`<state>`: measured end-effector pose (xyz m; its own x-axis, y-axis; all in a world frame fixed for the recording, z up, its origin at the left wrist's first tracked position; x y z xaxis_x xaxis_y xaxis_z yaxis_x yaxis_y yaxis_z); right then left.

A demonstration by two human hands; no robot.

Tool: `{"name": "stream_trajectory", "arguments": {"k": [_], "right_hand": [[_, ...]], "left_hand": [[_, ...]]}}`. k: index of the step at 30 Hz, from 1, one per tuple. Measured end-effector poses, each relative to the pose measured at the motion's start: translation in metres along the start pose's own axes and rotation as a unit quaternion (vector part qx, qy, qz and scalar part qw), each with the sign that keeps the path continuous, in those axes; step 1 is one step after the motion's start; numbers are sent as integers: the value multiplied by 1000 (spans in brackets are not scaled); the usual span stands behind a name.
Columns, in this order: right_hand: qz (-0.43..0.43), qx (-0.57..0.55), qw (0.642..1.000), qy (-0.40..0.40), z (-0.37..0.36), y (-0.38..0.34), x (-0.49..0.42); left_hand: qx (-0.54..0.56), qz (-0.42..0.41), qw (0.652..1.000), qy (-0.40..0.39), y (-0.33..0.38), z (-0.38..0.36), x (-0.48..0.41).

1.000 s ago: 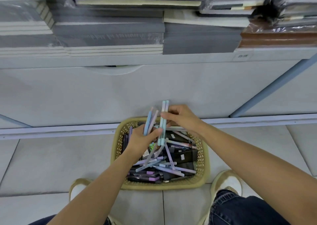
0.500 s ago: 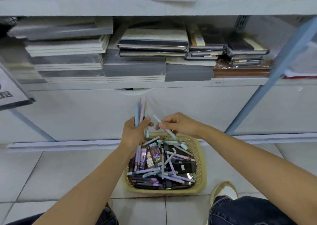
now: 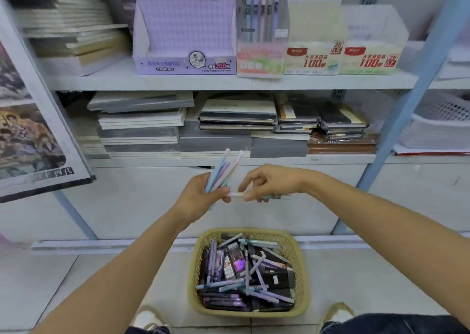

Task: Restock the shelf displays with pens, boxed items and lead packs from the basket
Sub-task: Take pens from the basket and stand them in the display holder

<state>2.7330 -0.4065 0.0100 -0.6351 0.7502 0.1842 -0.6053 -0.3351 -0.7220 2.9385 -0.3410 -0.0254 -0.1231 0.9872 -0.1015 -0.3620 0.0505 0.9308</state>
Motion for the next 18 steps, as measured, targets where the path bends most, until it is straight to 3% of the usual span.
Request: {"name": "stream_trajectory", "arguments": {"k": [2,4,7,9,13,18], "right_hand": [[-3,-12,1000,1,33,-14,9],[22,-91,993,77,61,-27,17],[90,-271,932,225,91,-54,22],[137,-314,887,309,106,-76,22],[214,-265,825,450,150,-118,30],[266,-200,766,550,216,-154,31]], "left_hand": [[23,-14,999,43,19,13,-7],[46,-19,994,95,39,26,-15],[96,-40,986,131,78,38,-29],[130,-70,981,126,108,41,-38],[156,-135,973,105,163,52,-57],[161,-176,959,156,205,76,-93]]}}
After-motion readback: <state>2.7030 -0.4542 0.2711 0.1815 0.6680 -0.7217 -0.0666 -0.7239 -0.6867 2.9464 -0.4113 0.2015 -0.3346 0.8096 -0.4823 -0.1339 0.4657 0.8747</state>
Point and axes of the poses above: each hand's wrist, its own x-axis away from the middle knuckle, its own z-axis out of the back of the hand, y = z × x, the point moved 1 cm from there along -x, towards the middle knuckle, and after that the axes turned 9 degrees about y, right-handed, at the moved point
